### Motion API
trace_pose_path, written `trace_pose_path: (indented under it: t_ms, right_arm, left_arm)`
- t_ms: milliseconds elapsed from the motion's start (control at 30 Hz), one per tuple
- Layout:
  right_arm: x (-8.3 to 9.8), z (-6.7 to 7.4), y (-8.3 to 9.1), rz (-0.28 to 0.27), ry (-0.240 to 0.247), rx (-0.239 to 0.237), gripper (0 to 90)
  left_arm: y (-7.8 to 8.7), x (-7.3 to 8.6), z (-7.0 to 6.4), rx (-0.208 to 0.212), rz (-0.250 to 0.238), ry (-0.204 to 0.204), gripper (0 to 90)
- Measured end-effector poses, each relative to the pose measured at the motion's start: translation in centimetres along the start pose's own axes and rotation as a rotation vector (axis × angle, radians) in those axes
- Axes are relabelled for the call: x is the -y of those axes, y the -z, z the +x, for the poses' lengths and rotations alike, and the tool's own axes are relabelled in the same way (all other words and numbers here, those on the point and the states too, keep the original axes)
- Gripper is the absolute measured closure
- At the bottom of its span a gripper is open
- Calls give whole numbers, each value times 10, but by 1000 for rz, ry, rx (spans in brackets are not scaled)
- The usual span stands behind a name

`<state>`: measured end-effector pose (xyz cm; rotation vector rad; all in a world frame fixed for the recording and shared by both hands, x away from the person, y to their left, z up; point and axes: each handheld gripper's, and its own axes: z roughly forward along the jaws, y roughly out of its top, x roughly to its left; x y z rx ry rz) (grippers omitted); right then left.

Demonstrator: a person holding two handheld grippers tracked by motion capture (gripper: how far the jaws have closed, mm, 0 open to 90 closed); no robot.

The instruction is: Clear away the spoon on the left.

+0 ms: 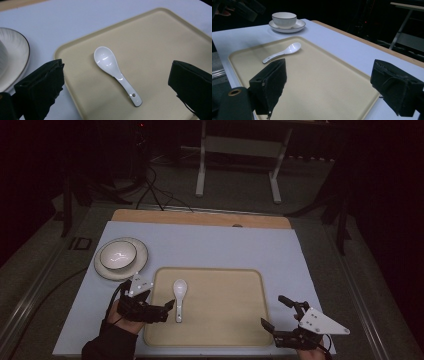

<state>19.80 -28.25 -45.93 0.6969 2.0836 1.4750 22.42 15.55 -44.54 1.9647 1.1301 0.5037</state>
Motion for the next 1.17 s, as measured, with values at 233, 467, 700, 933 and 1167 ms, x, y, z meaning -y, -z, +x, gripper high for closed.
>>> trace_pose_path:
  t_ms: [233,467,700,933,1167]
  right_arm:
    - [0,0,0,4,0,0,136]
    - [0,0,0,4,2,-3,136]
    - [0,1,-1,4,5,-3,136]
    - [0,0,0,6,3,-4,136]
    - [0,0,0,7,4,-9,136]
  left_arm:
    - [4,11,7,-19,15,7,10]
    - [3,28,16,-46,32,48,9]
    - [-1,41,20,-46,33,69,10]
    - [-4,43,20,-46,32,64,10]
    - [-7,45,19,-45,36,67,10]
